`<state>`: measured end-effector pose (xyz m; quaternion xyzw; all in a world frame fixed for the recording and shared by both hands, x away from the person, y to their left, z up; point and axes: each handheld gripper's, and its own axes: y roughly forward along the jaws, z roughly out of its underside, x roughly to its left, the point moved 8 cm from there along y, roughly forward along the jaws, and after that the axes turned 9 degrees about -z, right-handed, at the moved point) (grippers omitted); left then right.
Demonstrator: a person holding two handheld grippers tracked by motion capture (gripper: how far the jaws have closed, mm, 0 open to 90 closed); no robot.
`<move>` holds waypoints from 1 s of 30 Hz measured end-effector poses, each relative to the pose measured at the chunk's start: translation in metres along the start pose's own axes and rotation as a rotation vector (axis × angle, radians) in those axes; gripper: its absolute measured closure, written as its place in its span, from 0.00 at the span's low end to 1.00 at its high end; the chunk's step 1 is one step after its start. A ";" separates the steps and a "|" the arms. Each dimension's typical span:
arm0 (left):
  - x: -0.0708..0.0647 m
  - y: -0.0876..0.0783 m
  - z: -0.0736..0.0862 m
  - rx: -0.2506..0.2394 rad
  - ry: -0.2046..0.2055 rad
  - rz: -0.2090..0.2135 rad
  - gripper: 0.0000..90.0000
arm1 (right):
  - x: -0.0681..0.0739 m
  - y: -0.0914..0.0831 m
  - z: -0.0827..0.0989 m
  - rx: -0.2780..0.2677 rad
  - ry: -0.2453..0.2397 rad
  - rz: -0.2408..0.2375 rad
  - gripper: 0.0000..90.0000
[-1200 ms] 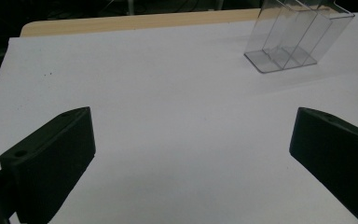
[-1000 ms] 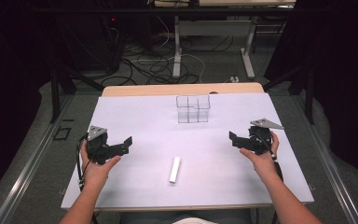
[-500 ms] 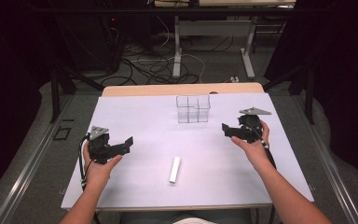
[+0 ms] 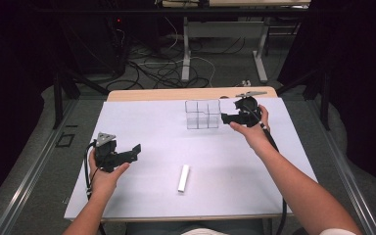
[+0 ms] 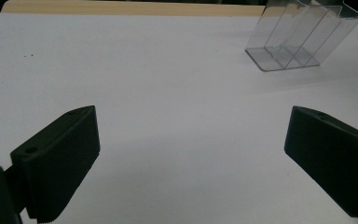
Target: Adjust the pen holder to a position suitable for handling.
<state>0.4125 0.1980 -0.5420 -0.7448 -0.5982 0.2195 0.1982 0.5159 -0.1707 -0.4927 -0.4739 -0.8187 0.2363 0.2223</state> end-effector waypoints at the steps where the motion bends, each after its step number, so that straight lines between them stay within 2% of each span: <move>1: 0.000 0.000 0.000 0.001 -0.001 -0.001 0.04 | 0.000 0.002 -0.003 0.000 0.004 0.000 0.19; 2: 0.001 0.000 0.000 0.000 0.000 -0.002 0.04 | 0.000 0.004 -0.006 0.006 0.017 0.002 0.19; 16: 0.003 0.002 0.000 0.003 -0.008 -0.009 0.05 | -0.010 0.026 -0.028 0.042 0.034 0.047 0.19; 19: 0.004 0.002 0.000 0.005 -0.006 -0.010 0.05 | -0.013 0.031 -0.032 0.030 0.026 0.046 0.20; 26: 0.005 0.003 0.000 0.007 -0.010 -0.012 0.05 | -0.021 0.043 -0.030 0.043 0.070 0.049 0.25; 30: 0.005 0.003 0.000 0.009 -0.009 -0.014 0.05 | -0.025 0.052 -0.028 0.055 0.075 0.057 0.26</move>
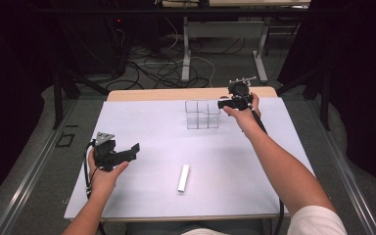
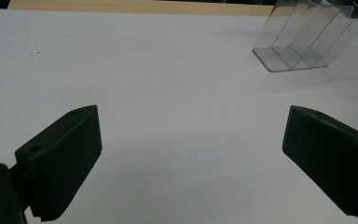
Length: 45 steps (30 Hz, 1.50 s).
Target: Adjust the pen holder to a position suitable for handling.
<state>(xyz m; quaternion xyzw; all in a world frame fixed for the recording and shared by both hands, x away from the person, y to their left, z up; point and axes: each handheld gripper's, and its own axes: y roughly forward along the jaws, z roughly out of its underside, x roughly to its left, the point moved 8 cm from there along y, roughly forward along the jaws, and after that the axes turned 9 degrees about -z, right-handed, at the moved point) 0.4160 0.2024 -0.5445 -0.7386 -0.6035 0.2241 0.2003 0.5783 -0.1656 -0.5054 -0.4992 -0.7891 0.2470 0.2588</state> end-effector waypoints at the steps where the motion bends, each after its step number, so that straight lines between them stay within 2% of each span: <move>1: 0.000 0.000 0.000 0.000 0.000 0.000 0.05 | 0.000 0.002 0.000 0.002 0.010 -0.001 0.26; 10: 0.001 0.001 0.000 0.000 -0.002 -0.004 0.06 | -0.007 0.014 -0.002 -0.023 0.054 -0.001 0.30; 13: 0.001 0.001 0.000 0.003 0.000 -0.006 0.06 | -0.010 0.020 0.001 -0.007 0.075 -0.001 0.32; 20: 0.001 0.001 0.001 0.003 0.003 -0.006 0.06 | -0.007 0.032 0.009 0.027 0.106 -0.052 0.38; 21: 0.001 0.001 0.001 0.005 0.003 -0.007 0.06 | -0.007 0.034 0.010 0.037 0.094 -0.045 0.39; 22: 0.001 0.002 0.001 0.005 0.003 -0.008 0.06 | -0.006 0.036 0.011 0.037 0.105 -0.045 0.39; 24: 0.002 0.002 0.001 0.006 0.003 -0.008 0.07 | -0.006 0.040 0.012 0.043 0.096 -0.048 0.40; 26: 0.001 0.002 0.001 0.005 0.002 -0.008 0.07 | -0.003 0.043 0.014 0.057 0.123 -0.058 0.41; 36: 0.001 0.001 0.000 0.002 -0.001 -0.006 0.07 | 0.001 0.065 0.024 0.088 0.157 -0.074 0.48; 45: 0.002 0.001 0.000 0.000 -0.008 -0.008 0.08 | 0.000 0.073 0.030 0.105 0.187 -0.055 0.60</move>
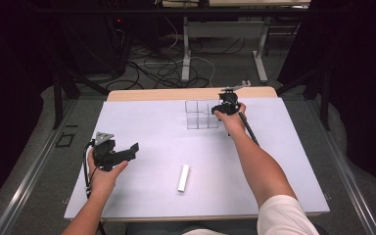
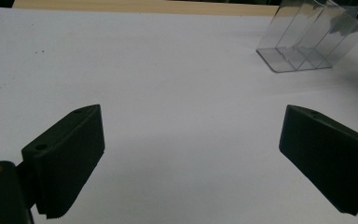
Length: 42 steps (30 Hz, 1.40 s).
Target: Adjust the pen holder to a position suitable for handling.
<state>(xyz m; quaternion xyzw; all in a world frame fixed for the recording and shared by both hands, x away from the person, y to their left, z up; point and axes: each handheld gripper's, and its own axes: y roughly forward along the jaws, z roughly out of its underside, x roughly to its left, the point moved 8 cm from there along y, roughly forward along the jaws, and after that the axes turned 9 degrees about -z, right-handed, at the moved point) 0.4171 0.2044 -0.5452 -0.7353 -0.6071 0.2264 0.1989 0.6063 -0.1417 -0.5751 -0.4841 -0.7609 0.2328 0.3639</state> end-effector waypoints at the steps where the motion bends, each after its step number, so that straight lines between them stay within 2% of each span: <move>1: 0.000 0.000 0.000 0.000 0.000 0.000 0.08 | 0.000 0.000 0.000 0.001 0.005 -0.002 0.61; 7: -0.001 0.000 0.000 0.002 0.008 0.001 0.08 | -0.001 -0.001 0.002 0.008 0.042 -0.001 0.71; 12: -0.001 0.001 0.000 0.002 0.006 0.000 0.08 | 0.001 0.000 0.003 0.019 0.077 -0.026 0.77; 19: -0.001 0.001 0.000 0.003 0.006 0.000 0.08 | 0.000 -0.001 0.002 0.003 0.127 -0.023 0.83; 27: -0.001 0.000 0.000 0.004 0.006 0.000 0.08 | 0.002 -0.002 0.001 0.013 0.121 0.011 0.85; 42: -0.001 0.000 0.000 0.000 0.006 0.001 0.09 | 0.006 -0.011 0.005 0.014 0.139 0.015 0.85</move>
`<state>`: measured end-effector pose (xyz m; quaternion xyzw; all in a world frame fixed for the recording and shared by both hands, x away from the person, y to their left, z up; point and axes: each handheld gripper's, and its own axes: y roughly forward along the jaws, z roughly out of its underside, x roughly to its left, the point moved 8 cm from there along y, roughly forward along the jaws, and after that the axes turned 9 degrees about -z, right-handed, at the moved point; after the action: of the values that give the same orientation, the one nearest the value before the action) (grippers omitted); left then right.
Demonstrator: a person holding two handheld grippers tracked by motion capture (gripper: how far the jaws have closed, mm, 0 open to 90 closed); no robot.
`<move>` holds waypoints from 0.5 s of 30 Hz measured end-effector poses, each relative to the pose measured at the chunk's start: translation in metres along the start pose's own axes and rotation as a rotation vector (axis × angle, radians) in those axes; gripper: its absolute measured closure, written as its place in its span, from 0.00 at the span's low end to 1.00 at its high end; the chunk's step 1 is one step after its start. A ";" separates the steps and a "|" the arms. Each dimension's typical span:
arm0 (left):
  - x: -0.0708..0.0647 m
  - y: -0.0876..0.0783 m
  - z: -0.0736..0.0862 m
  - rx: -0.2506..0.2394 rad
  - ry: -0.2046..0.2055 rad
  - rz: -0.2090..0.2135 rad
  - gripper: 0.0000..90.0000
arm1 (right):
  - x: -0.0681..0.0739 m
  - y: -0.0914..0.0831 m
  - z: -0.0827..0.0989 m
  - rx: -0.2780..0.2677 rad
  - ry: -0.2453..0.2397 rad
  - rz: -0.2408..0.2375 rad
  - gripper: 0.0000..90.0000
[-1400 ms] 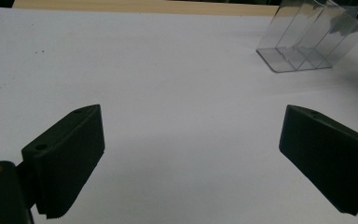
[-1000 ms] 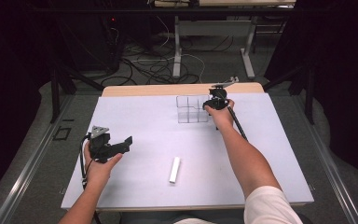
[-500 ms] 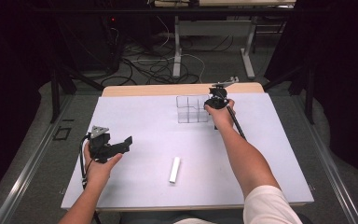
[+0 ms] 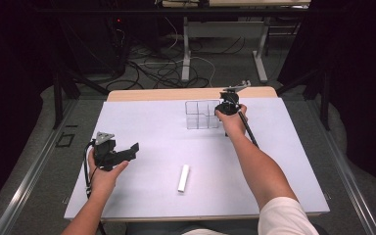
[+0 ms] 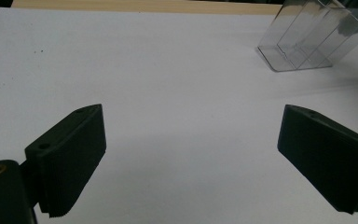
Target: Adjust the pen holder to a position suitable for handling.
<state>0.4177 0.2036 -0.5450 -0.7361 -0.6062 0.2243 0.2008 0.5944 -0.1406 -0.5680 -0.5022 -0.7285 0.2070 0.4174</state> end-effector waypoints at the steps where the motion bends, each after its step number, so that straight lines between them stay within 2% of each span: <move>1: 0.001 0.000 0.000 0.000 0.009 -0.002 0.09 | 0.001 -0.001 0.002 0.006 0.000 -0.002 0.86; 7: -0.001 0.000 0.000 0.001 0.009 -0.002 0.09 | 0.003 -0.010 0.008 0.012 -0.017 0.022 0.90; 9: -0.001 0.000 0.000 0.002 0.010 -0.001 0.09 | 0.003 -0.011 0.011 0.019 -0.003 0.011 0.90; 10: -0.001 0.000 0.000 0.002 0.011 -0.002 0.09 | 0.002 -0.012 0.011 0.019 -0.022 0.010 0.91; 15: 0.000 0.000 0.000 0.001 0.009 -0.004 0.09 | -0.001 -0.019 0.013 0.023 -0.016 0.028 0.95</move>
<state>0.4172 0.2035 -0.5449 -0.7360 -0.6065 0.2208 0.2043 0.5736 -0.1478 -0.5626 -0.5059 -0.7223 0.2252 0.4144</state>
